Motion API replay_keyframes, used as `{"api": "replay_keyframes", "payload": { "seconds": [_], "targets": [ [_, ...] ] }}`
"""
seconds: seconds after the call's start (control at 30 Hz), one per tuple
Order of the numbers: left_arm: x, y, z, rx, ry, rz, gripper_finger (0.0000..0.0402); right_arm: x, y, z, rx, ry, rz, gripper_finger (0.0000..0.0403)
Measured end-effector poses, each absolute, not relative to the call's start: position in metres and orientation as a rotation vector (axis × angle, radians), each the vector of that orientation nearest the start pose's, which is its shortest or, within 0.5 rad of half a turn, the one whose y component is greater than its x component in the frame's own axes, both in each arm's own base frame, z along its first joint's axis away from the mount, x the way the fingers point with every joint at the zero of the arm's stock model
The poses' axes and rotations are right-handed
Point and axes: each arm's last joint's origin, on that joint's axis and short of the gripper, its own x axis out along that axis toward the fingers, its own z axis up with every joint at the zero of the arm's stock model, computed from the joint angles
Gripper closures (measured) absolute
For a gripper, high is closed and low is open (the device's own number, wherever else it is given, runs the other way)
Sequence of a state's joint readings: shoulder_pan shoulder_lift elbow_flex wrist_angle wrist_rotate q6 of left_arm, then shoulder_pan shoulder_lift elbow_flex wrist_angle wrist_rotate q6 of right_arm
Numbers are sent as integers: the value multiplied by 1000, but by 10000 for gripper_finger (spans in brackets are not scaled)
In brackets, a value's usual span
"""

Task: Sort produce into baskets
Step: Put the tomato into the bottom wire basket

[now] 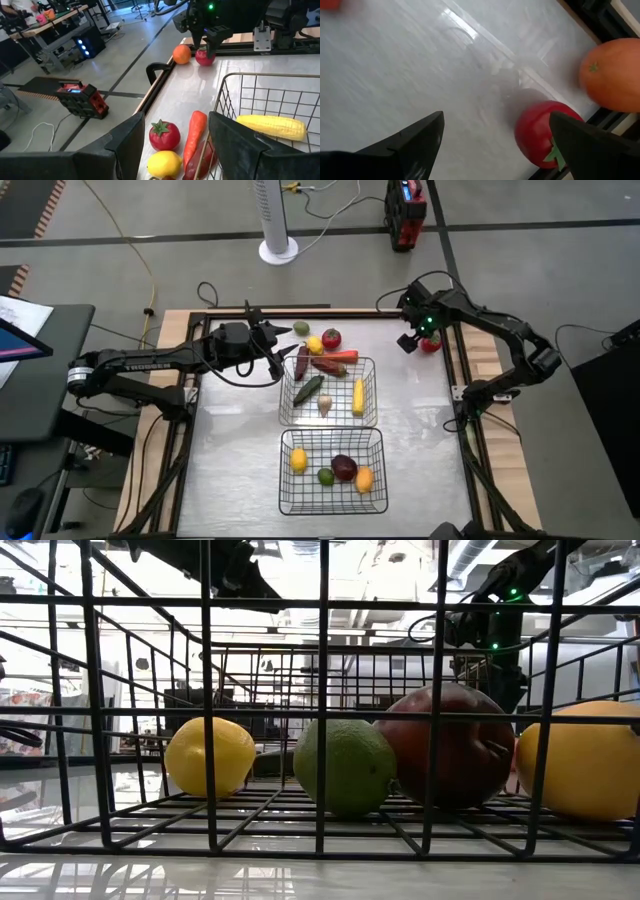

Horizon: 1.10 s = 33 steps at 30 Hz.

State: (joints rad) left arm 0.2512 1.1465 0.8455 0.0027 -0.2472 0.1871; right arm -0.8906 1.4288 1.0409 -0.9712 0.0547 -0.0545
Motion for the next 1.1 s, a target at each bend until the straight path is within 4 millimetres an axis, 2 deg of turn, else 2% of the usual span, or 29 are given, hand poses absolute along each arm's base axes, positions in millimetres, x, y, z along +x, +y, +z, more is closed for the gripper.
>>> {"api": "replay_keyframes", "payload": {
  "seconds": [0.27, 0.5, 0.8, 1.1],
  "targets": [
    [245, 70, 300, 182, 352, 464, 194, 156, -191, 232, 557, 1357, -751, 14],
    [245, 70, 300, 174, 349, 465, 194, 156, -189, 232, 504, 1401, -902, 14],
    [245, 70, 300, 175, 355, 463, 194, 139, -189, 208, 544, 1454, -1019, 14],
    [245, 69, 300, 169, 352, 439, 194, 142, -197, 203, 534, 1400, -1096, 14]
  ]
}}
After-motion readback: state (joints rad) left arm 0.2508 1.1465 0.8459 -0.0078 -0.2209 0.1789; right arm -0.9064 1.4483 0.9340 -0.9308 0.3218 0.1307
